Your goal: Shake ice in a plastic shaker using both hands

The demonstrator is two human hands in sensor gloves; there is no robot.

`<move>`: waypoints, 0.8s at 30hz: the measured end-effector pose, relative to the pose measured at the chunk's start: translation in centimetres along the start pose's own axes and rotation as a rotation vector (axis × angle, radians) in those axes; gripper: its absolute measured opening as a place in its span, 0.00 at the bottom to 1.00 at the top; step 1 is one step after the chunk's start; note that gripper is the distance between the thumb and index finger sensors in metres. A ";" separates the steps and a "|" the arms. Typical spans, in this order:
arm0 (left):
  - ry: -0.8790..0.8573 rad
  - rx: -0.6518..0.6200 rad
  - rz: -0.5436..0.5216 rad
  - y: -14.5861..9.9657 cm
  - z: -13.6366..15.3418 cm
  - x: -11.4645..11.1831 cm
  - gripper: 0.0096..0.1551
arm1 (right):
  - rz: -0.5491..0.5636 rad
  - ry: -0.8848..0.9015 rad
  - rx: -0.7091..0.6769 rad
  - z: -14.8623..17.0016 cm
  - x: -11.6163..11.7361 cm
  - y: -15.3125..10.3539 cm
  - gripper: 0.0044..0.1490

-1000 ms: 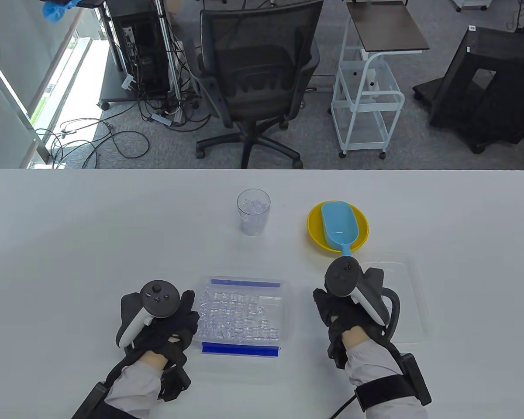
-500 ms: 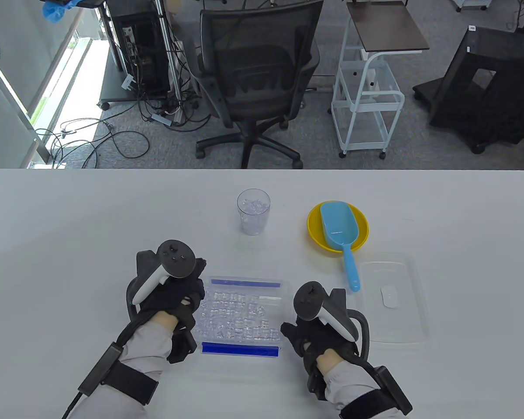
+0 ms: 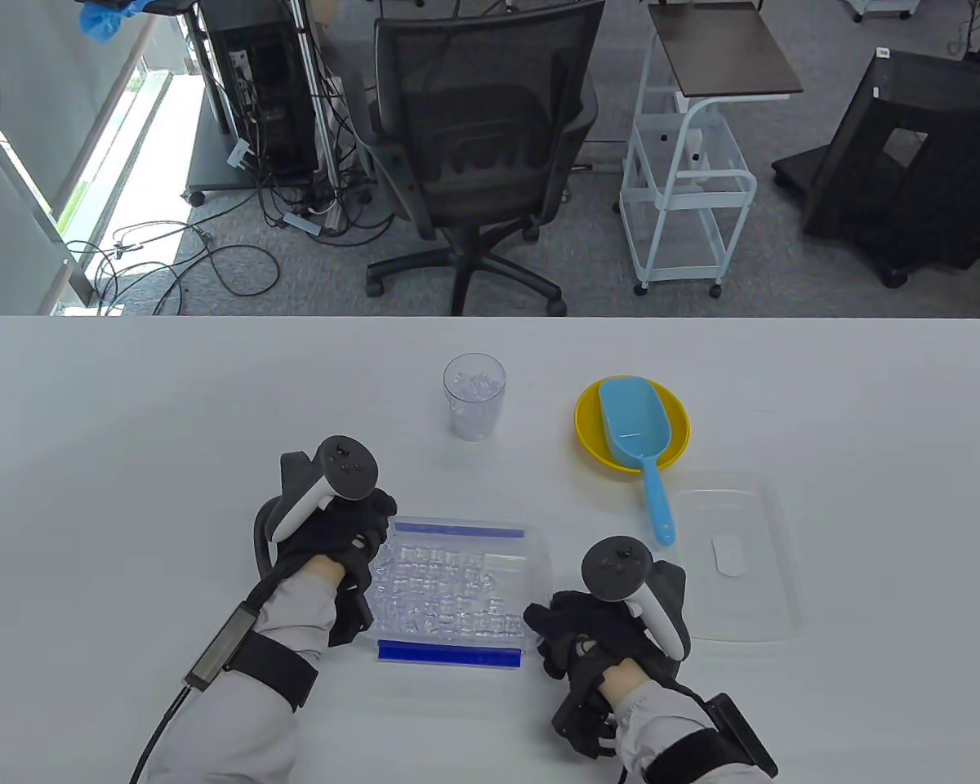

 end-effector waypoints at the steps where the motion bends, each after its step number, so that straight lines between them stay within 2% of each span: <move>1: -0.006 -0.002 -0.001 0.1 0.0 0.0 0.23 | 0.008 0.026 0.008 0.0 0.0 0.0 0.41; 6: -0.070 -0.010 0.055 0.2 0.5 0.0 0.26 | -0.006 0.102 0.037 -0.2 -0.7 -0.1 0.40; 10: -0.121 -0.018 0.113 -1.3 1.1 1.4 0.30 | 0.055 0.067 0.031 -1.2 -3.5 0.6 0.40; 14: -0.224 -0.018 0.178 -3.8 1.9 2.0 0.34 | 0.154 0.010 0.044 -2.7 -7.3 2.6 0.39; 19: -0.425 -0.031 0.402 -6.1 3.5 -0.2 0.39 | 0.238 0.047 0.042 -4.9 -9.8 5.8 0.39; 21: -0.525 -0.036 0.444 -6.8 4.0 -1.3 0.40 | 0.209 0.048 0.022 -5.5 -9.8 6.9 0.37; 24: -0.587 -0.036 0.482 -7.4 4.6 -2.9 0.42 | 0.167 0.043 -0.025 -6.3 -9.0 8.4 0.35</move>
Point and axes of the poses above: the tracker on the back of each hand, its own z axis roughly to the little-finger side, its own y axis roughly from the wrist to the fingertips, x = y × z, the point moved 1 cm from there along y, roughly from the wrist to the fingertips, and after that the axes turned 12 degrees about -y, right-handed, at the moved point
